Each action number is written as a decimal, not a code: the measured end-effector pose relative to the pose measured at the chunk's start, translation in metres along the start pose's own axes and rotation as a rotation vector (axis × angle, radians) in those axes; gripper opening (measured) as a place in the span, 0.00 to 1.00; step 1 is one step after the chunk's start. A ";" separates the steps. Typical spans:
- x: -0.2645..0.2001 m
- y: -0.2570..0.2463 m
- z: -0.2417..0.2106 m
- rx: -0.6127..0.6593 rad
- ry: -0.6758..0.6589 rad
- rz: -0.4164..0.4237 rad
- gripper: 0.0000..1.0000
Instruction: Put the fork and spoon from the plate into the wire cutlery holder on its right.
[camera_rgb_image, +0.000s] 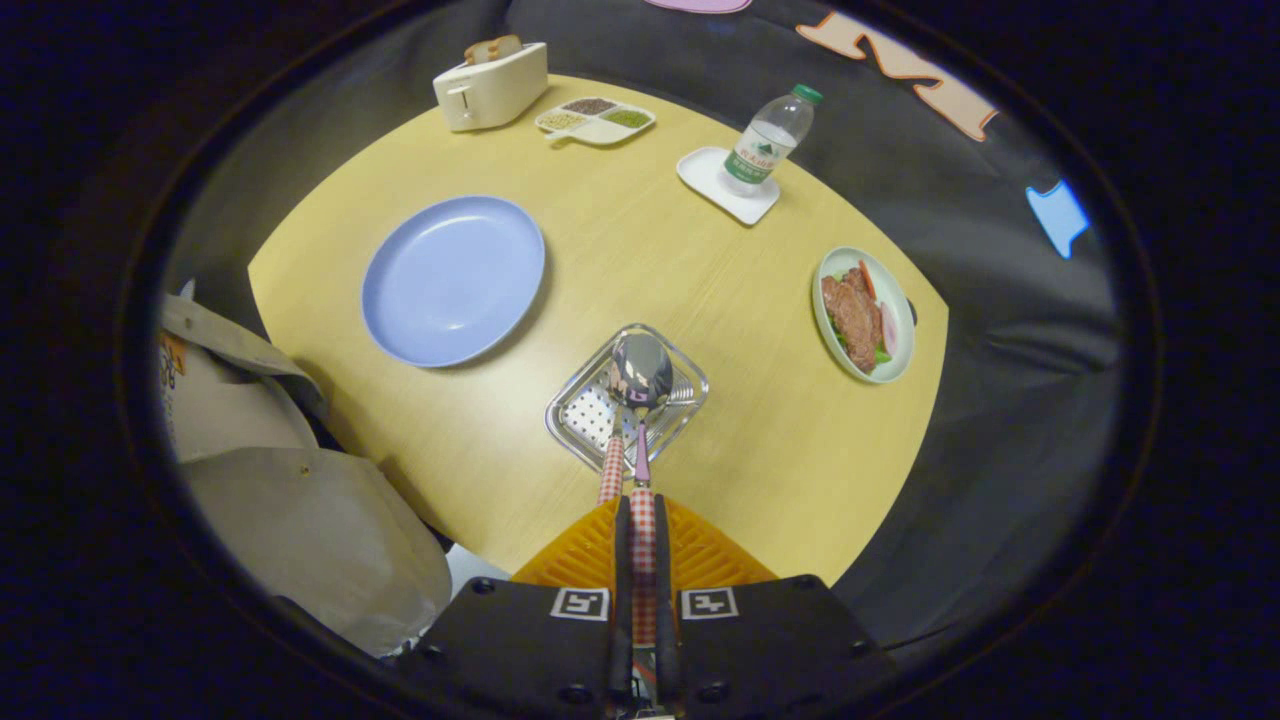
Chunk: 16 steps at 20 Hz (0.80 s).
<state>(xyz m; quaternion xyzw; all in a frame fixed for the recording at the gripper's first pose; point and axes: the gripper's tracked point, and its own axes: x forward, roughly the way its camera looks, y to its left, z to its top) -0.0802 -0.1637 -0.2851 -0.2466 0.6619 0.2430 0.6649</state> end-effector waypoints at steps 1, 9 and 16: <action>0.001 -0.001 -0.001 -0.004 0.022 0.006 0.12; 0.007 -0.009 0.007 -0.015 0.113 0.020 0.17; -0.017 -0.016 0.051 0.153 -0.121 -0.014 0.80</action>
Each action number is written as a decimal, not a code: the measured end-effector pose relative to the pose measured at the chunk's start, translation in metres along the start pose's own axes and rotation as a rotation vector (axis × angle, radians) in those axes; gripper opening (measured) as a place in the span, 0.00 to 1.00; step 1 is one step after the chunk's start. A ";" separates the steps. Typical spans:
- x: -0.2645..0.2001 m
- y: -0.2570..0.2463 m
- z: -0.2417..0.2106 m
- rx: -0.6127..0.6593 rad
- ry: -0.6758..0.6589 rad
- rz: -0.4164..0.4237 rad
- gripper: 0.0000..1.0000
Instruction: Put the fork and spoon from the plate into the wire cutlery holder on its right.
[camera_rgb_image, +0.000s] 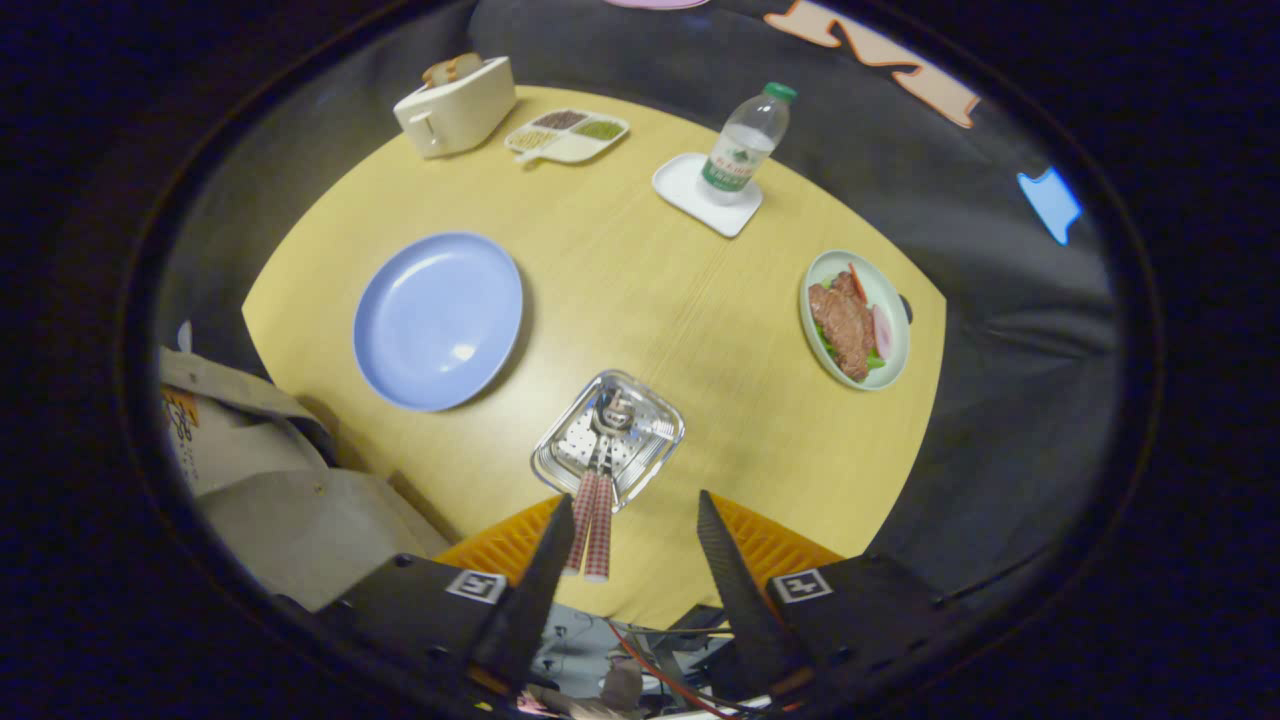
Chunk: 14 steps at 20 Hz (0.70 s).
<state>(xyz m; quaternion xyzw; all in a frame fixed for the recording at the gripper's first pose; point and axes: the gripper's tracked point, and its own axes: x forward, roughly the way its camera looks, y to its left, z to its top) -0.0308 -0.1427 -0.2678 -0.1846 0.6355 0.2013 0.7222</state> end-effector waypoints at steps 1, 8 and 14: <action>-0.007 0.003 0.013 0.050 -0.079 -0.007 0.90; -0.062 0.020 0.074 0.362 -0.645 -0.068 1.00; -0.119 0.038 0.099 0.486 -1.019 -0.109 0.99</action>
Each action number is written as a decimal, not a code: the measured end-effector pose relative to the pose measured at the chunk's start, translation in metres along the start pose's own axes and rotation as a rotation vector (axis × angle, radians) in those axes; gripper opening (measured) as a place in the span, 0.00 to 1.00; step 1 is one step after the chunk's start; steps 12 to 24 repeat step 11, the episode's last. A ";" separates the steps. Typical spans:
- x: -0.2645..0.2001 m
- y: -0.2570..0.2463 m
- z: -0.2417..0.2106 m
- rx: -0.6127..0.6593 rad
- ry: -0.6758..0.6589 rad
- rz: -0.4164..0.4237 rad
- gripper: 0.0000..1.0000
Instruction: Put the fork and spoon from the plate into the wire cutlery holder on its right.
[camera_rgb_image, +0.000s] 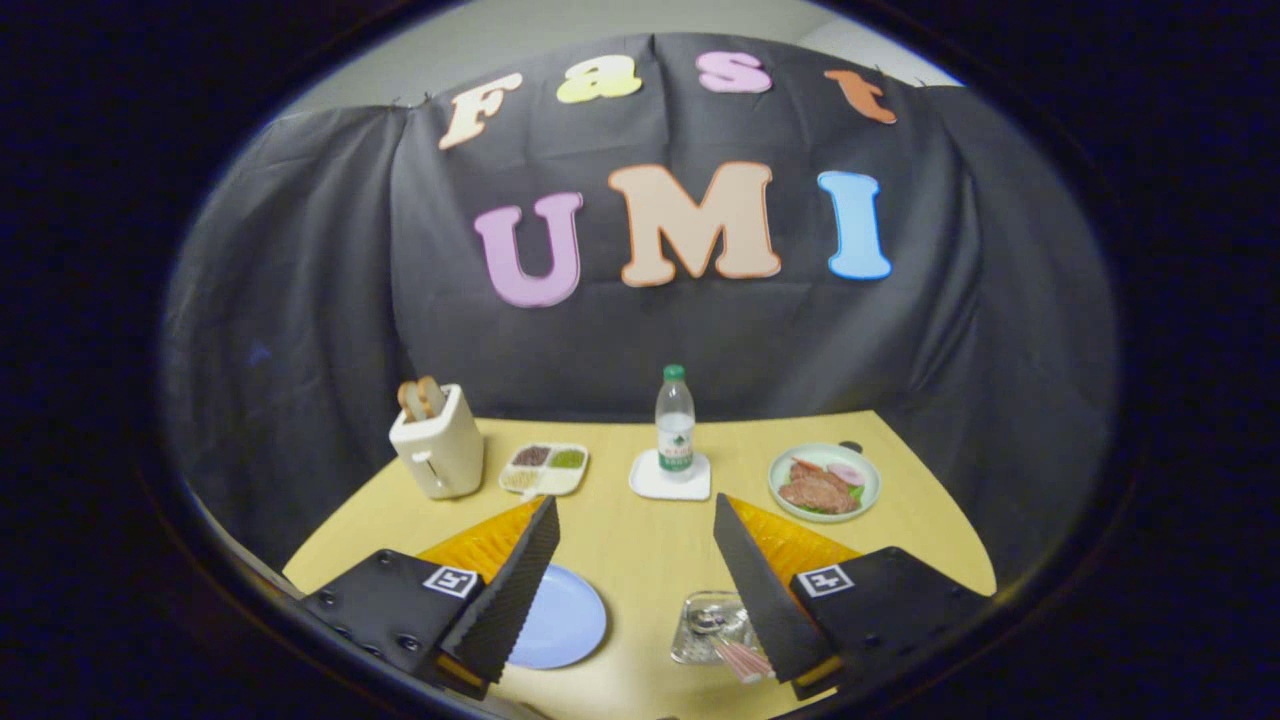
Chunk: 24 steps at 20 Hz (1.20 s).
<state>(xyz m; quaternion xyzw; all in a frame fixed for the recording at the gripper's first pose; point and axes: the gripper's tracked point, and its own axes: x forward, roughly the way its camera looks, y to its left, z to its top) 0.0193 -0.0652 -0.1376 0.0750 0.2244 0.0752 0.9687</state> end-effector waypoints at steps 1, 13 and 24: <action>-0.003 0.006 0.010 0.007 -0.066 0.002 0.99; -0.020 0.026 0.048 -0.126 -0.286 -0.071 0.98; -0.020 0.026 0.048 -0.126 -0.286 -0.071 0.98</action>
